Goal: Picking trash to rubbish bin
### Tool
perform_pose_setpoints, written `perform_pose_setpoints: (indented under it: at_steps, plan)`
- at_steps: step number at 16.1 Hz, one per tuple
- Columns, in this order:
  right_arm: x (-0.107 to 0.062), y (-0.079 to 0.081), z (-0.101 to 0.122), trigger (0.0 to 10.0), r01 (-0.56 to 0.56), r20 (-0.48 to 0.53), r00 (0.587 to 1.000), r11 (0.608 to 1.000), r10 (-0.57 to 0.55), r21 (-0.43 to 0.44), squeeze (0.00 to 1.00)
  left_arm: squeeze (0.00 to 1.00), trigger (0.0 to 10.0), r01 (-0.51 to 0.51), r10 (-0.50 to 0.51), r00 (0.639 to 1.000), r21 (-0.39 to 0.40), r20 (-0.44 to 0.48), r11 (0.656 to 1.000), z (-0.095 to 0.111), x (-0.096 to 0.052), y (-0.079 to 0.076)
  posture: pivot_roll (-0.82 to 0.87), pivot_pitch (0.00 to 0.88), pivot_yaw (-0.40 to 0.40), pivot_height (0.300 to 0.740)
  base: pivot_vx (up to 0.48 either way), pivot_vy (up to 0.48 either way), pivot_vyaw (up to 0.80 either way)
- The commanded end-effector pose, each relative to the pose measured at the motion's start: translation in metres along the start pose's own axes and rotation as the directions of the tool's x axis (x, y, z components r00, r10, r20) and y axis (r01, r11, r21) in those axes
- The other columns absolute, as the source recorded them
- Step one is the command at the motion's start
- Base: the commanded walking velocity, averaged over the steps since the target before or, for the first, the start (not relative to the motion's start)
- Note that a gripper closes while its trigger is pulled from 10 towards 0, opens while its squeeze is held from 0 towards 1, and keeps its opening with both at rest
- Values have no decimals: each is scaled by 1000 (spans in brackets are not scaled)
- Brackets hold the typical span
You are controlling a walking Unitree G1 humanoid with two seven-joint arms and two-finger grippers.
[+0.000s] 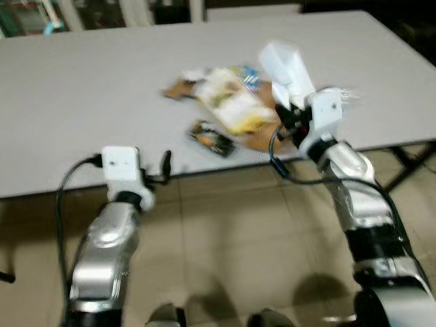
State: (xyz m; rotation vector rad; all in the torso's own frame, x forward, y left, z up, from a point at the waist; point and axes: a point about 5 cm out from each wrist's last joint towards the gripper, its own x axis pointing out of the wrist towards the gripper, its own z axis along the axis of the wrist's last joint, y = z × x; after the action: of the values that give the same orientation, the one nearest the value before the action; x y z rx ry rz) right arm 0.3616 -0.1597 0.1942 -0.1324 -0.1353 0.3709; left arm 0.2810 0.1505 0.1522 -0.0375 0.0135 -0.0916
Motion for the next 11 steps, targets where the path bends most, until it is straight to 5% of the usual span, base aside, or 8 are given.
perform_pose_setpoints:
  at_steps: [1, 5, 11]
  plan:
    - [2, 2, 8, 10000, 2, 34, 999, 1000, -2, -7, 0, 0, 10000, -5, 5, 1000, 13, 1, 1000, 2, 0, 3, -42, 144, 32, 740, 0, -450, 0]
    - [2, 3, 8, 10000, 2, 37, 999, 1000, -2, -11, 0, 0, 10000, -3, 3, 1000, 17, -10, 1000, 0, -1, 2, -42, 144, 32, 740, 0, -440, 0]
    - [3, 4, 8, 10000, -1, 38, 999, 1000, 1, -13, 0, 0, 10000, -10, 11, 1000, -25, 10, 1000, 2, -1, 4, -41, 152, 36, 740, 0, 0, 0]
